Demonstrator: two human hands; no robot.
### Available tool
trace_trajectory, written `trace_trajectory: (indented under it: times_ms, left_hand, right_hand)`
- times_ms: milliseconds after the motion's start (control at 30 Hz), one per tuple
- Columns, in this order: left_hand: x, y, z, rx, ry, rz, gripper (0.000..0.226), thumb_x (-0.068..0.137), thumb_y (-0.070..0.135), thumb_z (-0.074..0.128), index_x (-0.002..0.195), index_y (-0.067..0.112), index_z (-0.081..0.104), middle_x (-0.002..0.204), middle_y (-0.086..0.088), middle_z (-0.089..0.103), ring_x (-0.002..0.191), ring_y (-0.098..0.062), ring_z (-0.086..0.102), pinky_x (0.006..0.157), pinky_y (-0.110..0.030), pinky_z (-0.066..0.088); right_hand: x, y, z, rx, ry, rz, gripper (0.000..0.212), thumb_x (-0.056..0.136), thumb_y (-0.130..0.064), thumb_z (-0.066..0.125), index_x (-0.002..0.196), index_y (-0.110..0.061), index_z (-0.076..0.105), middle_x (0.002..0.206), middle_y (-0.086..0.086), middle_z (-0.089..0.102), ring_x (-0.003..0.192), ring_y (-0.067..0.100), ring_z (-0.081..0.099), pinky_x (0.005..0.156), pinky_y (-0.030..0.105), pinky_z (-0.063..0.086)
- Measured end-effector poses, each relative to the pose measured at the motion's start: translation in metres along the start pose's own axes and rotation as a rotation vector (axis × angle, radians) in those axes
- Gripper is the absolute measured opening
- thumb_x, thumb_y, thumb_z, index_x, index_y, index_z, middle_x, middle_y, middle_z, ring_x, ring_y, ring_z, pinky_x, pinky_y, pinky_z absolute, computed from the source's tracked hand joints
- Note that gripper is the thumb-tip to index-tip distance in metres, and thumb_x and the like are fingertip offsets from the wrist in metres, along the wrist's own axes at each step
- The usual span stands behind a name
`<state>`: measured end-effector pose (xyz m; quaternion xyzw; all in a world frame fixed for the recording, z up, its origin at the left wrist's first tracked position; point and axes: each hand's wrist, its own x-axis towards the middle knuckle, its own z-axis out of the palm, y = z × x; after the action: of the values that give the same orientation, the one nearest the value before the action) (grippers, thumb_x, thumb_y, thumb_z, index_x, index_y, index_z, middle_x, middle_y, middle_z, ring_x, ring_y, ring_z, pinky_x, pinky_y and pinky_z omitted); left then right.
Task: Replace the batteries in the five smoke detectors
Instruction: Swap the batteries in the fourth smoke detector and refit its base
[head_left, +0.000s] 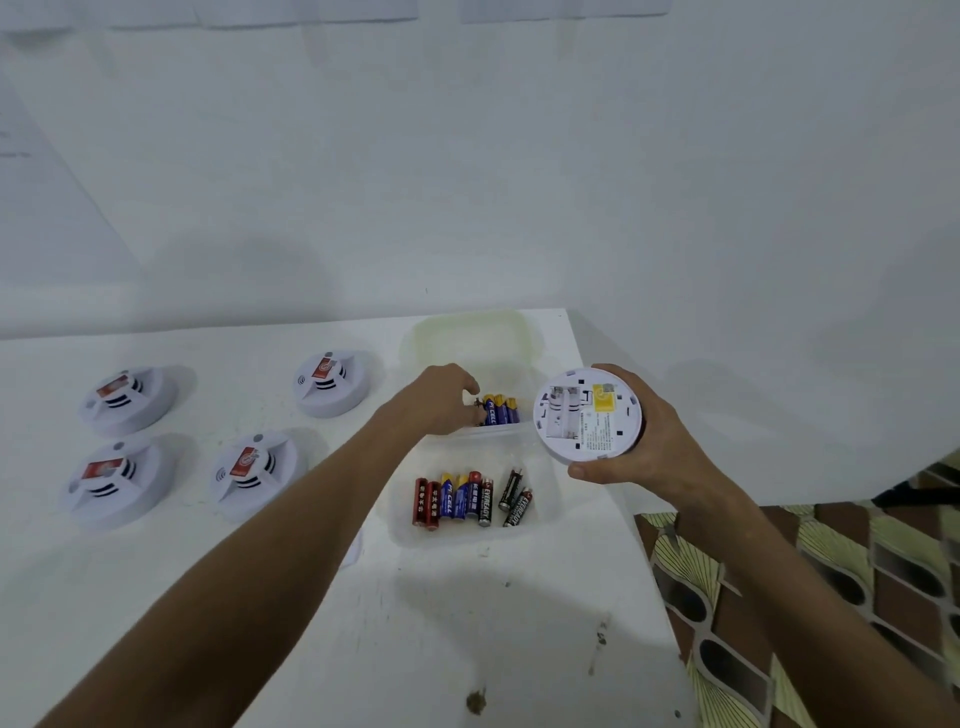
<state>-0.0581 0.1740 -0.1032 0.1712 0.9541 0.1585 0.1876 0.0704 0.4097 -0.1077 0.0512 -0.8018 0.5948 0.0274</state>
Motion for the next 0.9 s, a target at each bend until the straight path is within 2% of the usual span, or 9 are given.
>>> trace_trajectory:
  times_ms: [67,167,333,433,500,667,733,800,900]
  left_hand:
    - [0.007,-0.002,0.002,0.016,-0.052,0.003,0.057,0.09,0.041,0.063,0.139,0.017,0.049,0.141,-0.005,0.051,0.126,-0.023,0.05,0.105,-0.035,0.039]
    - [0.011,-0.002,0.002,0.037,-0.075,0.017,0.055,0.088,0.042,0.064,0.136,0.018,0.053,0.138,-0.005,0.054,0.123,-0.023,0.052,0.104,-0.035,0.041]
    - [0.011,-0.006,0.001,-0.203,-0.012,-0.056,0.041,0.076,0.033,0.079,0.11,0.014,0.065,0.104,-0.007,0.069,0.084,-0.02,0.068,0.079,-0.037,0.058]
    - [0.001,-0.002,0.0,-0.326,0.07,-0.038,0.029,0.078,0.021,0.077,0.102,0.012,0.063,0.084,-0.006,0.072,0.065,-0.015,0.068,0.063,-0.029,0.056]
    - [-0.009,0.002,-0.006,-0.412,0.158,-0.014,0.023,0.081,0.018,0.074,0.1,0.012,0.063,0.075,-0.004,0.073,0.058,-0.011,0.066,0.059,-0.026,0.055]
    - [-0.04,0.022,-0.029,-0.595,0.455,0.115,0.018,0.081,0.021,0.074,0.097,0.02,0.065,0.076,0.004,0.073,0.066,-0.01,0.069,0.067,-0.033,0.058]
    - [-0.053,0.033,-0.035,-0.659,0.466,0.183,0.02,0.08,0.021,0.075,0.098,0.022,0.065,0.078,0.005,0.073,0.07,-0.009,0.07,0.07,-0.03,0.057]
    - [-0.065,0.043,-0.036,-0.652,0.41,0.243,0.021,0.081,0.023,0.076,0.099,0.023,0.066,0.081,0.005,0.074,0.072,-0.006,0.07,0.071,-0.024,0.056]
    - [-0.075,0.05,-0.03,-0.474,0.396,0.306,0.021,0.083,0.027,0.074,0.102,0.024,0.067,0.08,0.009,0.071,0.07,-0.001,0.066,0.063,-0.006,0.046]
  right_hand:
    - [0.001,0.0,-0.001,0.0,0.01,0.001,0.092,0.047,-0.015,0.092,0.128,-0.032,0.051,0.12,-0.015,0.064,0.115,0.008,0.059,0.088,0.023,0.053]
    - [0.002,0.001,0.0,0.022,0.016,0.006,0.091,0.048,-0.009,0.09,0.127,-0.03,0.051,0.118,-0.015,0.064,0.113,0.007,0.06,0.084,0.02,0.053]
    - [0.007,0.0,0.006,0.046,0.006,0.002,0.093,0.048,-0.008,0.091,0.13,-0.023,0.051,0.119,-0.01,0.065,0.113,0.01,0.061,0.082,0.021,0.054]
    - [0.01,-0.001,0.01,0.047,-0.008,-0.003,0.092,0.049,-0.007,0.091,0.13,-0.021,0.051,0.117,-0.012,0.065,0.111,0.007,0.061,0.081,0.018,0.053]
    - [0.013,-0.002,0.012,0.045,-0.019,-0.005,0.092,0.05,-0.004,0.092,0.13,-0.022,0.051,0.117,-0.014,0.065,0.111,0.005,0.06,0.081,0.016,0.052]
    - [0.017,-0.007,0.015,0.041,-0.056,-0.025,0.091,0.054,0.005,0.092,0.13,-0.023,0.05,0.116,-0.017,0.064,0.11,0.002,0.06,0.08,0.016,0.052]
    - [0.018,-0.01,0.017,0.035,-0.057,-0.043,0.09,0.054,0.006,0.091,0.129,-0.023,0.05,0.114,-0.019,0.064,0.108,0.0,0.06,0.08,0.014,0.052]
    - [0.019,-0.012,0.02,0.029,-0.057,-0.059,0.09,0.054,0.006,0.091,0.128,-0.023,0.05,0.112,-0.02,0.064,0.106,0.001,0.061,0.08,0.014,0.052]
    - [0.019,-0.014,0.022,0.025,-0.063,-0.075,0.089,0.054,0.008,0.091,0.127,-0.023,0.051,0.11,-0.02,0.065,0.104,0.002,0.062,0.081,0.016,0.052]
